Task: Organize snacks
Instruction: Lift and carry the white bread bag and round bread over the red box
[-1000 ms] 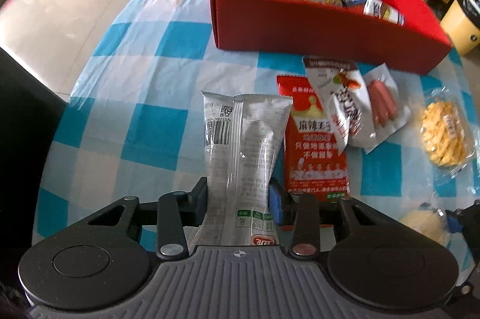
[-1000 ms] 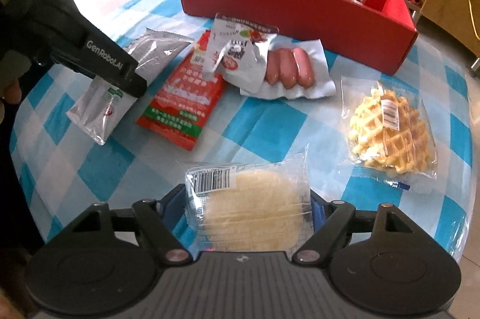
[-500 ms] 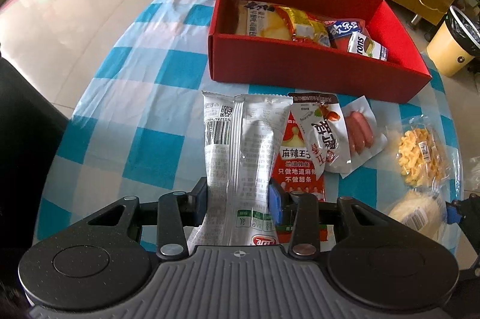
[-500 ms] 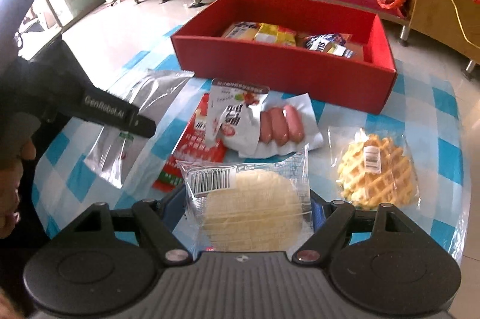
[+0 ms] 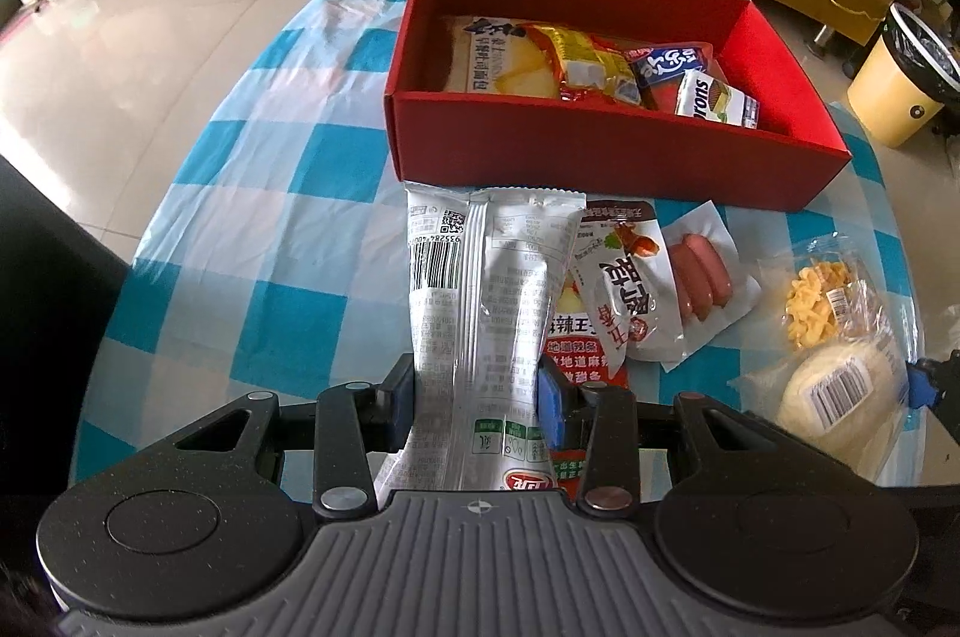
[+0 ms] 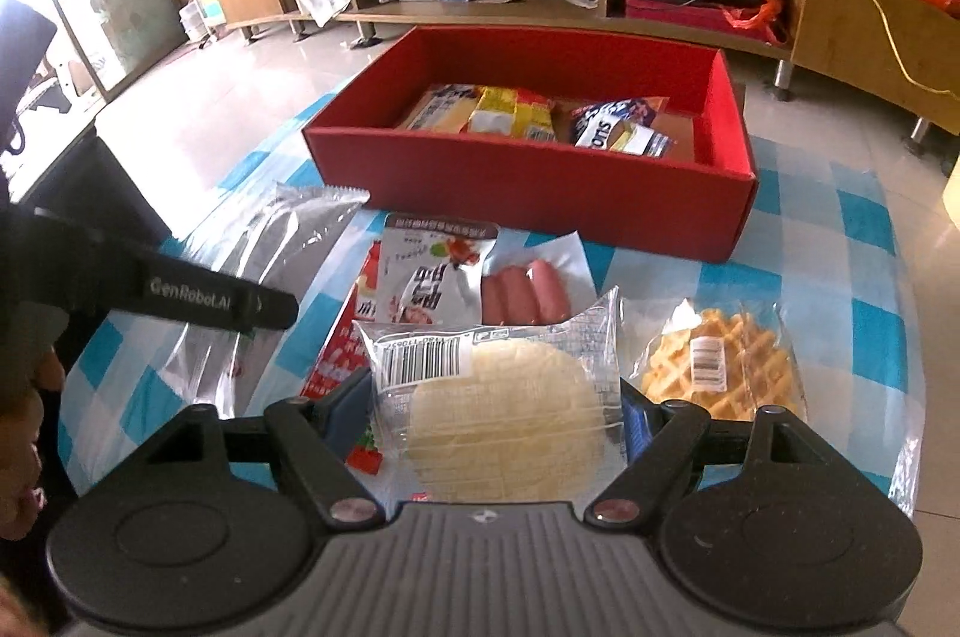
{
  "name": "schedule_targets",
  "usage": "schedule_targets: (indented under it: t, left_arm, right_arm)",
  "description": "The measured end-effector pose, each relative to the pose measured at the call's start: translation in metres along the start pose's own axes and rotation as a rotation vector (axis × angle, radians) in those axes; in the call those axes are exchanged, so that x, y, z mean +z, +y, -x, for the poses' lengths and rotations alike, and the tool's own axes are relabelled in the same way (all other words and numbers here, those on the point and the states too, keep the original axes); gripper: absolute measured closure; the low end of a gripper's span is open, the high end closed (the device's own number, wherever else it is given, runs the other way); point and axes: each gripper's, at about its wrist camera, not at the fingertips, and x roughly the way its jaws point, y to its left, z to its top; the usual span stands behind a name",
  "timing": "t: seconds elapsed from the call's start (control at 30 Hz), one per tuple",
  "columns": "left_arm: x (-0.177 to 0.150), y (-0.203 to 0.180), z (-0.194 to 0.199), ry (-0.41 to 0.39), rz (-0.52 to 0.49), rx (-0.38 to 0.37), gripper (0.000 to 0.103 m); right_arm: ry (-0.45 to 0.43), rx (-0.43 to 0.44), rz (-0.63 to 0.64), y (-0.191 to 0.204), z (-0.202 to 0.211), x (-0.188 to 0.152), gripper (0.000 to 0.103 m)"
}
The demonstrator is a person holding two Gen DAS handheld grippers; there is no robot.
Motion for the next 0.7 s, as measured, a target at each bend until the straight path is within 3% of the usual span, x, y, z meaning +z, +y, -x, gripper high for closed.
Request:
schedule_targets:
  t: [0.7]
  left_arm:
    - [0.009,-0.019,0.008,-0.045,-0.046,0.010,0.055]
  right_arm:
    - [-0.024,-0.018,-0.037,-0.012,0.001,0.014,0.027]
